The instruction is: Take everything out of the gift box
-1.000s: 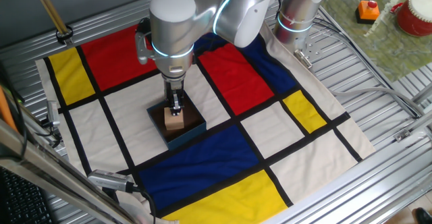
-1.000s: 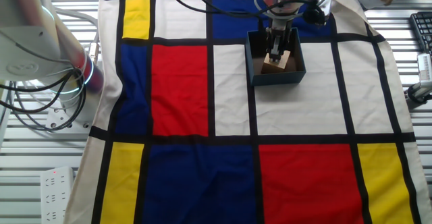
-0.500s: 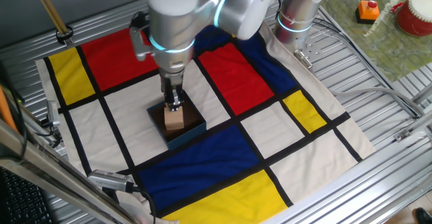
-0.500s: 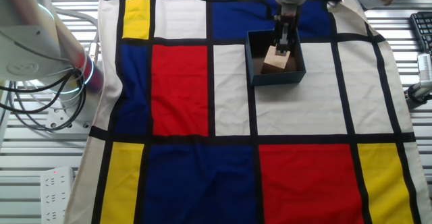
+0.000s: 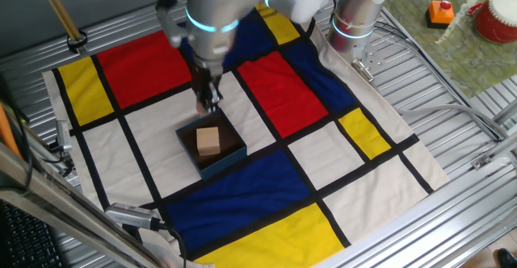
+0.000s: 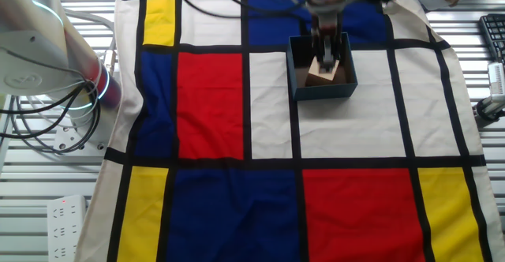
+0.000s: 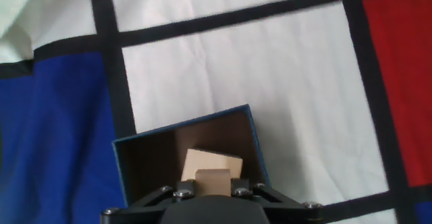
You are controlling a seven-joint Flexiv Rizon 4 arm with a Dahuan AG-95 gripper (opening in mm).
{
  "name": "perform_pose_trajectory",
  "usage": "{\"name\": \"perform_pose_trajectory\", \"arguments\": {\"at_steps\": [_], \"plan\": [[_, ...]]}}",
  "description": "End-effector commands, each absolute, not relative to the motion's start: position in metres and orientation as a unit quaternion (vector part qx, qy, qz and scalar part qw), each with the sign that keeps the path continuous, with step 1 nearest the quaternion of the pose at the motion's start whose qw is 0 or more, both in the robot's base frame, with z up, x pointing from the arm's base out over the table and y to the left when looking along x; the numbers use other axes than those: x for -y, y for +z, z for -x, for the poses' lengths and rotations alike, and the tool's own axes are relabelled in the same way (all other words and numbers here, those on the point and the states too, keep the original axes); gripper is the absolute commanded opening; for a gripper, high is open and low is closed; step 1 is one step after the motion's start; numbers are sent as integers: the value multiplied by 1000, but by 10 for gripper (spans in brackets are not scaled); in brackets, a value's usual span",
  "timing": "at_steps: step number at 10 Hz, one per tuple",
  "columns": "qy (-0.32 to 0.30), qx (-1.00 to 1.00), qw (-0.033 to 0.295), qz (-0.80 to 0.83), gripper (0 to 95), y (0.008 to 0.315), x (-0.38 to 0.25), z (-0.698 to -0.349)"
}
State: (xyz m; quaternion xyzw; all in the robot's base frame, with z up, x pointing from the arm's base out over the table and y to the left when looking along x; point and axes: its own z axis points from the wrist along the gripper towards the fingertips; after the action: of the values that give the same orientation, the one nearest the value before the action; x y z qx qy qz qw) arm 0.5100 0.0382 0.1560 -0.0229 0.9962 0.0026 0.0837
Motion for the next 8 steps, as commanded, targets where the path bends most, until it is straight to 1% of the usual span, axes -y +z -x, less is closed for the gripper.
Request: {"name": "perform_pose_trajectory", "arguments": {"at_steps": [1,4,6,8], "plan": [[12,-995,67,70,0,160,5,-504],[14,-994,61,88,0,165,38,-500],[12,-995,53,87,0,161,45,-496],[13,-995,54,88,0,160,46,-494]]}}
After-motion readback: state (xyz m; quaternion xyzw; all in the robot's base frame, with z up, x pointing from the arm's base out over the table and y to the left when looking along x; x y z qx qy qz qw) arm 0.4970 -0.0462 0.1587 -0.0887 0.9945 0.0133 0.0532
